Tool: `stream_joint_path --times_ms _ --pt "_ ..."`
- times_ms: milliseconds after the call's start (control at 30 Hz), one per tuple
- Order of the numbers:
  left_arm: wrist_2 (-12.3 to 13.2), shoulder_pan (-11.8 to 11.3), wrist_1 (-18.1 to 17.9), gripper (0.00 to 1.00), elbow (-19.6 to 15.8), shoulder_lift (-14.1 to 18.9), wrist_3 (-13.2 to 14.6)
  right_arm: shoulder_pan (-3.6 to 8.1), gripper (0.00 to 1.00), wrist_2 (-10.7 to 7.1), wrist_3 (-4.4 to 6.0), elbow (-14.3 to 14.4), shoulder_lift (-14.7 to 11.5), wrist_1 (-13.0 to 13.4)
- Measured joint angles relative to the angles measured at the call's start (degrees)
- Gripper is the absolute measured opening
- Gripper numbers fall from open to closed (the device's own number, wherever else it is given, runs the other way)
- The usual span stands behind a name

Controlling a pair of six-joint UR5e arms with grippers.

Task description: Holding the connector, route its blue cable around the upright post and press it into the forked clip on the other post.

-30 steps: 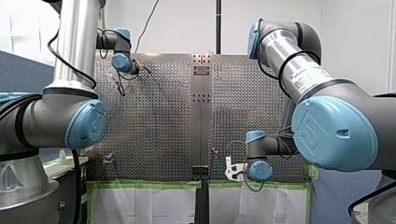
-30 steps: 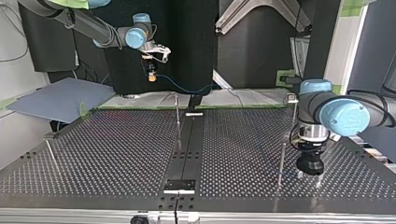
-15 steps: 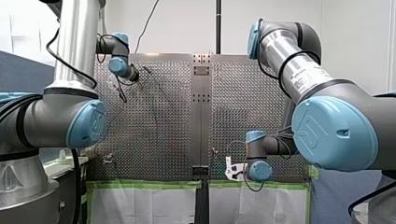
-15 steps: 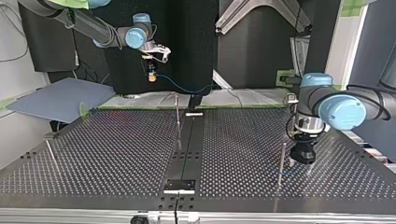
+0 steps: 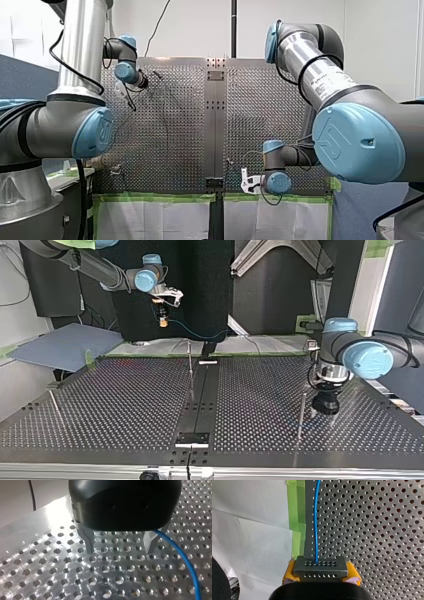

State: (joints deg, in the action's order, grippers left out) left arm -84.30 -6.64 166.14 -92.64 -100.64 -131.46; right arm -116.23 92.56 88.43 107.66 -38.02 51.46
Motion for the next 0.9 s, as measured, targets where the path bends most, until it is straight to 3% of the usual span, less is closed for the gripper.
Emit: stream_joint_path --times_ms 533,900 --pt "-1.8 0.4 3.9 1.00 -0.4 0.2 4.6 0.00 0.00 0.00 0.00 0.0 0.0 0.1" --pt "-4.1 0.3 3.7 1.00 -1.8 1.5 6.0 0.00 0.00 0.00 0.00 0.0 0.0 0.1"
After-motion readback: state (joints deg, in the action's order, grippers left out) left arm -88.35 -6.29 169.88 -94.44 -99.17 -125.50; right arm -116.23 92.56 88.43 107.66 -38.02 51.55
